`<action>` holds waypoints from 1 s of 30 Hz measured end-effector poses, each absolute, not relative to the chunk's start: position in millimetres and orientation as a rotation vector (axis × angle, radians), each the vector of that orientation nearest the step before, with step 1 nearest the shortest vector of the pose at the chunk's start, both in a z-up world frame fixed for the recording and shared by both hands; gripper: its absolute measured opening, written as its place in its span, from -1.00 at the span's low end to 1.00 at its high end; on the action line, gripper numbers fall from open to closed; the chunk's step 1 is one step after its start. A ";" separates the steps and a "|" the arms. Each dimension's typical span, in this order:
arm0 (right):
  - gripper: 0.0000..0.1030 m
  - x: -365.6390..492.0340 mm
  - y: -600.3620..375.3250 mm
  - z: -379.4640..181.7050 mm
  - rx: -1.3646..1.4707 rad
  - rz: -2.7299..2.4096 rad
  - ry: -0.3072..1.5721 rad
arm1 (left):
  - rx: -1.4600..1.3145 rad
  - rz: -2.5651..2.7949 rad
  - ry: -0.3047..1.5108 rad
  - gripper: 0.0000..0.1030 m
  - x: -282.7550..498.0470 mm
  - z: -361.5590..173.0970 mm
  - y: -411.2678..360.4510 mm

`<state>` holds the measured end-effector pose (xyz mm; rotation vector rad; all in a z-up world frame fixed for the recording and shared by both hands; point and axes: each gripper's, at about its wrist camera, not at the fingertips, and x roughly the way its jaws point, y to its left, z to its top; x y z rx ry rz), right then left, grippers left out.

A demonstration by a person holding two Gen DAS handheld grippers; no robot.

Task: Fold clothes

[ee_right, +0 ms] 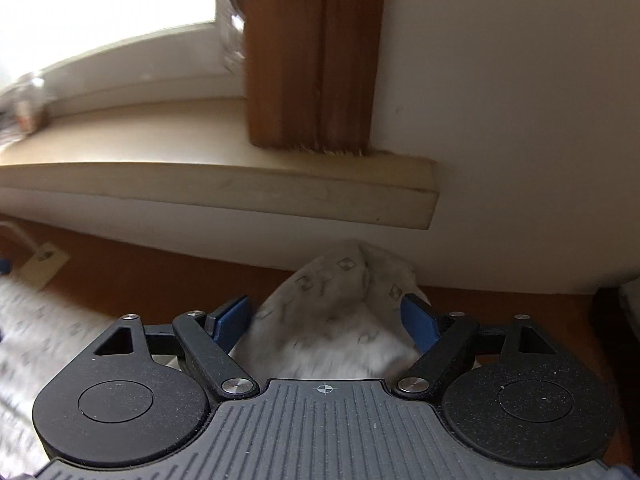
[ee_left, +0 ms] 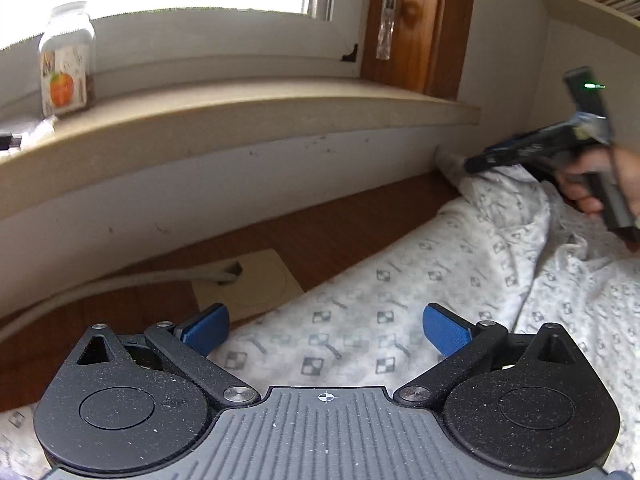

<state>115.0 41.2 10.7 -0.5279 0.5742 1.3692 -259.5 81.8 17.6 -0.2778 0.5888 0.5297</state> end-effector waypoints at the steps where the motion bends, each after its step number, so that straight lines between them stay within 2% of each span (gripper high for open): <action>1: 0.38 118.6 44.4 7.3 -0.506 1.373 0.600 | -0.276 0.528 0.584 0.99 -260.3 17.8 81.3; 2: 0.07 121.9 45.0 4.7 -0.480 1.389 0.626 | -0.275 0.529 0.584 0.99 -260.3 17.9 80.7; 3: -0.42 123.9 41.7 4.5 -0.460 1.398 0.647 | -0.273 0.531 0.584 0.99 -260.4 18.0 80.1; 4: -0.67 124.9 36.0 6.2 -0.439 1.402 0.652 | -0.271 0.532 0.580 0.99 -260.7 18.3 79.6; 6: -0.83 123.0 17.0 16.3 -0.403 1.384 0.610 | -0.267 0.536 0.573 0.99 -261.5 18.7 78.6; 8: -0.85 118.4 -12.7 34.0 -0.332 1.359 0.546 | -0.269 0.537 0.569 0.99 -262.7 18.9 78.9; 13: -0.85 97.4 -110.0 70.2 -0.216 1.293 0.454 | -0.291 0.532 0.561 0.99 -265.4 19.7 80.8; 16: -0.84 84.6 -152.8 58.7 -0.259 1.277 0.514 | -0.309 0.529 0.559 0.99 -266.3 20.2 82.0; 19: -0.72 78.2 -177.9 38.7 -0.317 1.240 0.570 | -0.303 0.528 0.558 0.99 -265.3 21.2 80.2; 20: -0.57 77.6 -183.4 34.7 -0.331 1.228 0.573 | -0.298 0.530 0.559 0.99 -264.7 21.5 79.2; 21: -0.33 78.5 -186.1 34.0 -0.337 1.218 0.563 | -0.292 0.532 0.559 0.99 -264.2 21.8 78.2; 25: -0.13 82.6 -173.5 48.7 -0.338 1.227 0.520 | -0.282 0.532 0.562 1.00 -263.2 21.9 76.9; 27: 0.15 88.4 -154.3 48.7 -0.366 1.234 0.496 | -0.277 0.532 0.563 1.00 -262.7 21.9 76.3; 30: 0.24 113.2 -126.0 34.7 -0.394 1.228 0.504 | -0.270 0.532 0.565 1.00 -262.0 22.0 75.3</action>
